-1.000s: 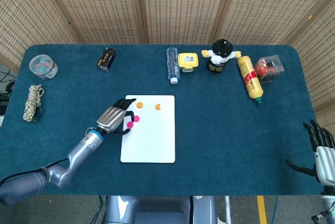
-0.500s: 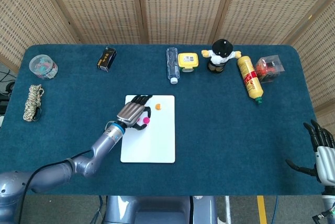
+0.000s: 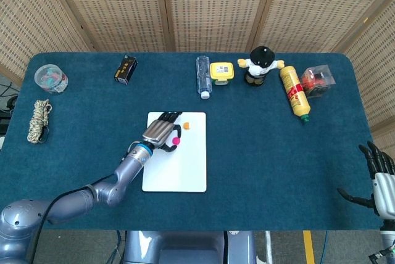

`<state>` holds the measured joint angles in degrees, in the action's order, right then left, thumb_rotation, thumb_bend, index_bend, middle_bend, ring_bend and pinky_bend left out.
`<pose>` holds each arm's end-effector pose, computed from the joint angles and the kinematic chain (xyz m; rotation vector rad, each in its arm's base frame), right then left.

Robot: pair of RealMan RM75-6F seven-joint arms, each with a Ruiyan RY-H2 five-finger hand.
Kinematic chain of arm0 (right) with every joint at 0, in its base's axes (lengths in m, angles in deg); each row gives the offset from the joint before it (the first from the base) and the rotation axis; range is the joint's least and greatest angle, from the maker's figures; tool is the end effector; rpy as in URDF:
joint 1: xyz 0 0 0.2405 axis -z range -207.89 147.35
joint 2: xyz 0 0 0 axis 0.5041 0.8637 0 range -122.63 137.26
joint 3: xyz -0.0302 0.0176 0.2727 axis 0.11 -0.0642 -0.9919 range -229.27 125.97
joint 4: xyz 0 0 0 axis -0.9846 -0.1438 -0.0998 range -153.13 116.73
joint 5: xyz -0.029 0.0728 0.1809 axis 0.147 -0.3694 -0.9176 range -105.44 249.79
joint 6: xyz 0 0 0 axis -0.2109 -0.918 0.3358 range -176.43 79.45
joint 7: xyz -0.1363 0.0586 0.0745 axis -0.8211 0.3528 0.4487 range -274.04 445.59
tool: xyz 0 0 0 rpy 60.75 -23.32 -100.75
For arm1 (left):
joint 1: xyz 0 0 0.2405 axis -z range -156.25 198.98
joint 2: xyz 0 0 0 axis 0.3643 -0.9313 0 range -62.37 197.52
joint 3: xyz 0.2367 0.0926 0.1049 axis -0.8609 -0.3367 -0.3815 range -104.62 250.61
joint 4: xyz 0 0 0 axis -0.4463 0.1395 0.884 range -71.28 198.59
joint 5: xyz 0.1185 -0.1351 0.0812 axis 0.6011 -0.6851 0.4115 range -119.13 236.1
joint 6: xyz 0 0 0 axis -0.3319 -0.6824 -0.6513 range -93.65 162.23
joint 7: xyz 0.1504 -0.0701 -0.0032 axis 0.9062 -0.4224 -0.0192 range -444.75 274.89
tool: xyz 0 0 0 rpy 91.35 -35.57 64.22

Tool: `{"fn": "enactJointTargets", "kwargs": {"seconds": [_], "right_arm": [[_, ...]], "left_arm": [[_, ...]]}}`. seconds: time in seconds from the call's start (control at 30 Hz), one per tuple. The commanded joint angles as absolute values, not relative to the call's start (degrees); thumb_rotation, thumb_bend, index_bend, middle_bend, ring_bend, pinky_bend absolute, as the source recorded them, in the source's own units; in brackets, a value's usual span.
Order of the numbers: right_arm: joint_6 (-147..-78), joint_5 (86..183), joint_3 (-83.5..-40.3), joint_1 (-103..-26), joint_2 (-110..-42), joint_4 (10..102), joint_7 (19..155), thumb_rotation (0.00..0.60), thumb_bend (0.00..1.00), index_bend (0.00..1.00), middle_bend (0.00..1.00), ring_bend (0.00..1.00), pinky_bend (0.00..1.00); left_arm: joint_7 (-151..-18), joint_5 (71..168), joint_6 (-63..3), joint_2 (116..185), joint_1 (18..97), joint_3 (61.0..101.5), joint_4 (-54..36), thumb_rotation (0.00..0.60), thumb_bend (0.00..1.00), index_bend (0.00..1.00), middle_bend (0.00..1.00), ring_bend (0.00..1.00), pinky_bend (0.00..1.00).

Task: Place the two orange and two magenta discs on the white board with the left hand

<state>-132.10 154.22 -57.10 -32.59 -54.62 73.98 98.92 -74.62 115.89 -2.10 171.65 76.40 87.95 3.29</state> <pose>-0.3418 -0.1973 0.2005 1.2085 -1.0744 1.0062 -0.1162 0.4238 -0.1015 -1.9657 -1.1646 -0.8548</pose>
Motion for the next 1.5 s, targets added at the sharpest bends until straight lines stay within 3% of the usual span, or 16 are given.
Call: {"fn": "enactJointTargets", "kwargs": {"seconds": [0.03,1.03,1.13,1.27,1.5], "right_arm": [[-132.1,154.2,-57.1,-32.6,-54.6,74.0,99.0,0.600,0.03,0.00,0.00,0.00,0.00],[-131.9,154.1,-57.1,-32.6,-54.5,74.0,99.4,0.600,0.03,0.00,0.00,0.00,0.00],[-131.9,154.1,-57.1,-32.6,-54.5,74.0,99.4,0.600,0.03,0.00,0.00,0.00,0.00],[-131.9,154.1,-57.1,-32.6,-54.5,74.0,99.4,0.600,0.03,0.00,0.00,0.00,0.00],[-131.9,154.1,-57.1,-32.6,-54.5,74.0,99.4,0.600,0.03,0.00,0.00,0.00,0.00]], "left_arm": [[-74.5,115.6,-2.0,171.8,76.6,87.8,3.4,0.600,0.33,0.63,0.00,0.00,0.00],[-72.9,112.1,-2.5,174.7,79.1,87.7,5.8,0.600,0.32,0.59,0.00,0.00,0.00],[-72.3,111.6,-2.4,174.7,79.1,87.4,6.0,0.600,0.32,0.54,0.00,0.00,0.00],[-72.0,111.2,-2.7,174.5,79.2,87.6,5.6,0.600,0.31,0.40,0.00,0.00,0.00],[-72.2,111.4,-3.2,174.0,79.1,87.7,4.5,0.600,0.31,0.30,0.00,0.00,0.00]]}}
